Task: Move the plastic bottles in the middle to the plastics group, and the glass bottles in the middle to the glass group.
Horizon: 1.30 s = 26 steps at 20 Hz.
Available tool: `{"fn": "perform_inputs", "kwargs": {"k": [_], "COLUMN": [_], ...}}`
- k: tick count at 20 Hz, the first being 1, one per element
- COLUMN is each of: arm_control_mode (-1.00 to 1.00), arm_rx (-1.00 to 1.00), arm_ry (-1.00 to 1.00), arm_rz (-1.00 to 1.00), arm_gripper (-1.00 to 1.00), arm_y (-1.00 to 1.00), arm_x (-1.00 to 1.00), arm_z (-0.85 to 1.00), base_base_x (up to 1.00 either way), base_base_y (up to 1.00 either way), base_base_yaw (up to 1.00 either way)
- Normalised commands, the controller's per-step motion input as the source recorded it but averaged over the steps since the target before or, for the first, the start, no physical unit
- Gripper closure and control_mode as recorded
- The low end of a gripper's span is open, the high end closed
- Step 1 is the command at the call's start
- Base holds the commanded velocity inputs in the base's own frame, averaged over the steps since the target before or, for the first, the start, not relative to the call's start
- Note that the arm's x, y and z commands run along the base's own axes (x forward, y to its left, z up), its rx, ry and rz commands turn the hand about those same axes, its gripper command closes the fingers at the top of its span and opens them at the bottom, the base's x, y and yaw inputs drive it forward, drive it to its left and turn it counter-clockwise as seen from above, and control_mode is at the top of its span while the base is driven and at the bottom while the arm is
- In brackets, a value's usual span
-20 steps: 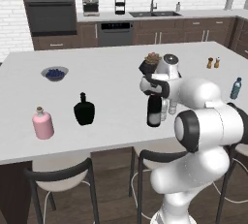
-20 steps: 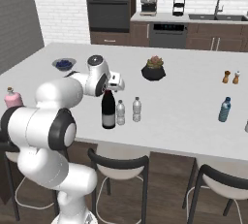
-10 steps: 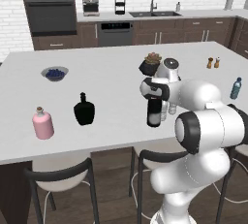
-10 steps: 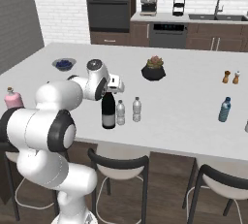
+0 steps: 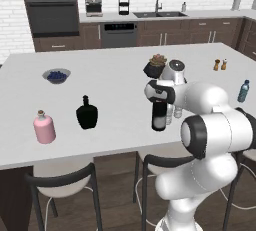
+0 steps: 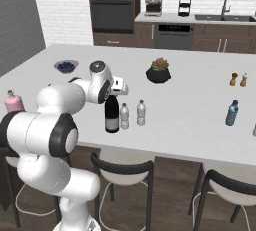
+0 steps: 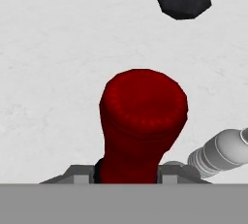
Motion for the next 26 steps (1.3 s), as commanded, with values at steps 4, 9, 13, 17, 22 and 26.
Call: {"fn": "perform_inputs", "kwargs": {"k": [4, 9, 13, 17, 22, 26], "arm_control_mode": [-1.0, -1.0, -1.0, -1.0, -1.0, -1.0], "arm_rx": [0.0, 0.02, 0.01, 0.0, 0.0, 0.0], "arm_ry": [0.0, -0.02, -0.07, -0.01, 0.0, -0.02], "arm_rz": [0.0, 0.02, 0.06, 0.09, 0.09, 0.05], "arm_gripper": [1.0, 1.0, 1.0, 1.0, 1.0, 1.0], "arm_y": [0.0, 0.11, 0.39, 0.59, 0.82, 0.99], "arm_x": [-0.2, -0.4, -0.62, -0.73, -0.67, -0.22], "arm_z": [0.29, 0.37, 0.32, 0.16, 0.11, 0.28], "base_base_x": [0.0, 0.0, 0.0, 0.0, 0.0, 0.0], "base_base_y": [0.0, 0.0, 0.0, 0.0, 0.0, 0.0], "base_base_yaw": [0.0, 0.0, 0.0, 0.0, 0.0, 0.0]}}
